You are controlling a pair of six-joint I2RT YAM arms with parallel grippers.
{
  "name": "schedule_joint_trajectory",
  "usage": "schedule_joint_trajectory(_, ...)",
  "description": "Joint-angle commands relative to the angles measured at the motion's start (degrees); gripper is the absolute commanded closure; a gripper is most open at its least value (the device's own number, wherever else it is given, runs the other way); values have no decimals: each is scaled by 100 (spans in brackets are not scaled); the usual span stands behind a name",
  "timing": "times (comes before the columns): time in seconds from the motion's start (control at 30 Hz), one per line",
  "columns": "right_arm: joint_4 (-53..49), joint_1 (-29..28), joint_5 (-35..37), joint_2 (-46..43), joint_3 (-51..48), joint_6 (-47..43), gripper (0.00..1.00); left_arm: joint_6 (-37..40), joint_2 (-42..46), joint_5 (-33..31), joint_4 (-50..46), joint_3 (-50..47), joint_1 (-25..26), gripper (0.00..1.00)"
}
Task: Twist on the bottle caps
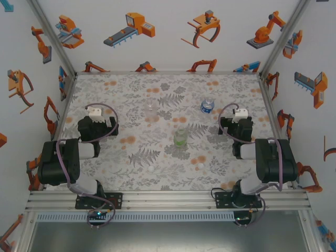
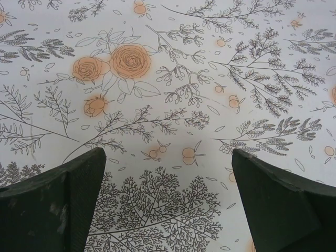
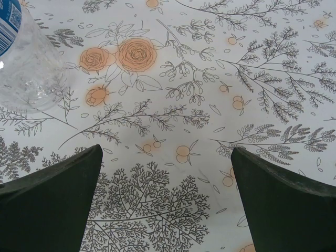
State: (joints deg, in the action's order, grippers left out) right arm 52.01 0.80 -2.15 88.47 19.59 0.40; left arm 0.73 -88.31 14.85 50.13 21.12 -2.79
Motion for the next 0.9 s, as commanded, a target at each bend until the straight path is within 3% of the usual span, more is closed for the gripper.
schedule_joint_trajectory(0.0, 230, 22, -80, -58, -8, -41, 1, -73, -10, 136, 111, 58, -12, 3)
schedule_joint_trajectory(0.57, 215, 26, -52, -58, 0, -32, 1, -73, 0, 111, 107, 50, 6, 3)
schedule_joint_trajectory(0.73, -10, 26, 924, -15, 141, 394, 1, -73, 3, 107, 110, 50, -1, 3)
schedule_joint_trajectory(0.87, -130, 23, 1033, -15, 203, 424, 1, -73, 3, 120, 108, 50, -5, 3)
